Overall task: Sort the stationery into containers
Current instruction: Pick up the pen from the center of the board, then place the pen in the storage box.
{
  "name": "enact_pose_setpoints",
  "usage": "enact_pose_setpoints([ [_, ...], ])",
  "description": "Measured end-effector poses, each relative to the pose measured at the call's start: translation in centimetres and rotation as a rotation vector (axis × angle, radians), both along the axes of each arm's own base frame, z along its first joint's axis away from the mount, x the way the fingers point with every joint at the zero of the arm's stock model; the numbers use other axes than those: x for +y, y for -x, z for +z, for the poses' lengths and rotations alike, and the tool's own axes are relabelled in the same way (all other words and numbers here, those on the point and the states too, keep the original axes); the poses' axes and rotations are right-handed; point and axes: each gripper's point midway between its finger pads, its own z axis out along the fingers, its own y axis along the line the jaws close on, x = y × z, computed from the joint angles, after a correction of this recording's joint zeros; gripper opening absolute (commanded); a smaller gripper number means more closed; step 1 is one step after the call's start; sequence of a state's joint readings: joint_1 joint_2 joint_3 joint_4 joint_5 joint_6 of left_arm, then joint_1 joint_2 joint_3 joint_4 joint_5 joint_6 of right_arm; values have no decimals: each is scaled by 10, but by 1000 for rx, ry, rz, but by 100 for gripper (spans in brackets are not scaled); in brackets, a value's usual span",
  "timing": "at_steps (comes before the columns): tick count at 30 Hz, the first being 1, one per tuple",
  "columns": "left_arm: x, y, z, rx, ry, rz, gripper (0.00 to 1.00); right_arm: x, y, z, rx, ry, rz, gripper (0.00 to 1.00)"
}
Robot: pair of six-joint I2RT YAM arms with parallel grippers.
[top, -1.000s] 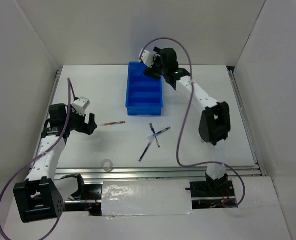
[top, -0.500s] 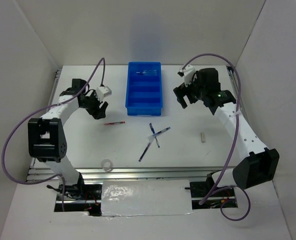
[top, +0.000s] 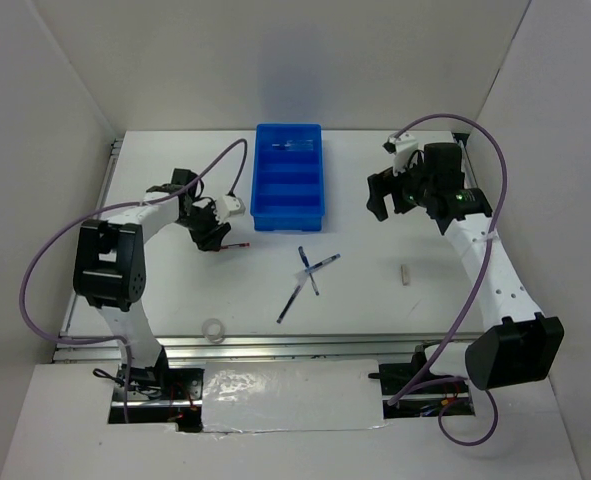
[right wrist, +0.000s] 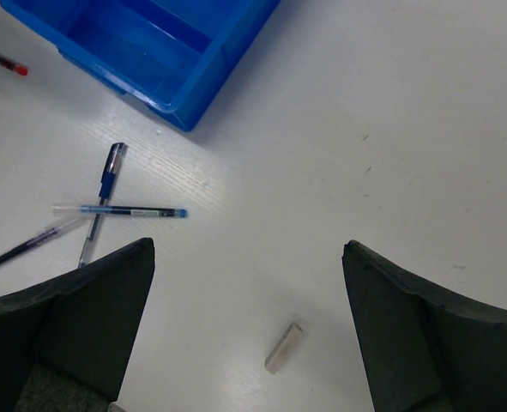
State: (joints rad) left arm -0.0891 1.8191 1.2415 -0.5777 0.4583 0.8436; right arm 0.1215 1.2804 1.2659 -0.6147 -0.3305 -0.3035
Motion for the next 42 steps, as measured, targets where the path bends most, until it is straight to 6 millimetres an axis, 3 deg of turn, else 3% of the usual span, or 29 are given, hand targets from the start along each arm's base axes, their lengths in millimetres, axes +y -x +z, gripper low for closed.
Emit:
enact_pose_setpoints([
  [5,1,11,-27,70,-44,-48,48,0,2,0,10,-20,7,96],
  [9,3,6,-28,46,-87,-84,38,-2,2,-1,15,-27,4,96],
  [15,3,6,-30,9,-160,-146,7,-3,2,0,17,-34,5,96],
  [17,4,9,-29,-8,-192,-172,1,-3,2,0,17,-35,6,96],
  [22,17,33,-21,12,-249,-220,0,-2,3,-1,20,-36,12,95],
  [24,29,43,-5,20,-259,-220,0,-2,5,-4,25,-35,16,95],
  [26,38,42,25,-10,-254,-210,0,-1,8,-9,37,-37,22,95],
  [29,41,8,96,-179,-223,-161,0,0,10,-13,49,-42,27,95],
  [31,31,-21,152,-349,-191,-138,0,1,10,-13,51,-47,31,96],
  [33,12,-41,197,-489,-156,-136,0,2,11,-13,52,-54,34,95],
  [35,-15,-57,224,-593,-119,-152,0,4,11,-13,55,-61,37,96],
  [38,-58,-81,231,-660,-76,-186,0,4,11,-13,57,-65,40,96],
  [42,-106,-129,201,-682,-58,-206,0,4,11,-15,63,-69,34,95],
])
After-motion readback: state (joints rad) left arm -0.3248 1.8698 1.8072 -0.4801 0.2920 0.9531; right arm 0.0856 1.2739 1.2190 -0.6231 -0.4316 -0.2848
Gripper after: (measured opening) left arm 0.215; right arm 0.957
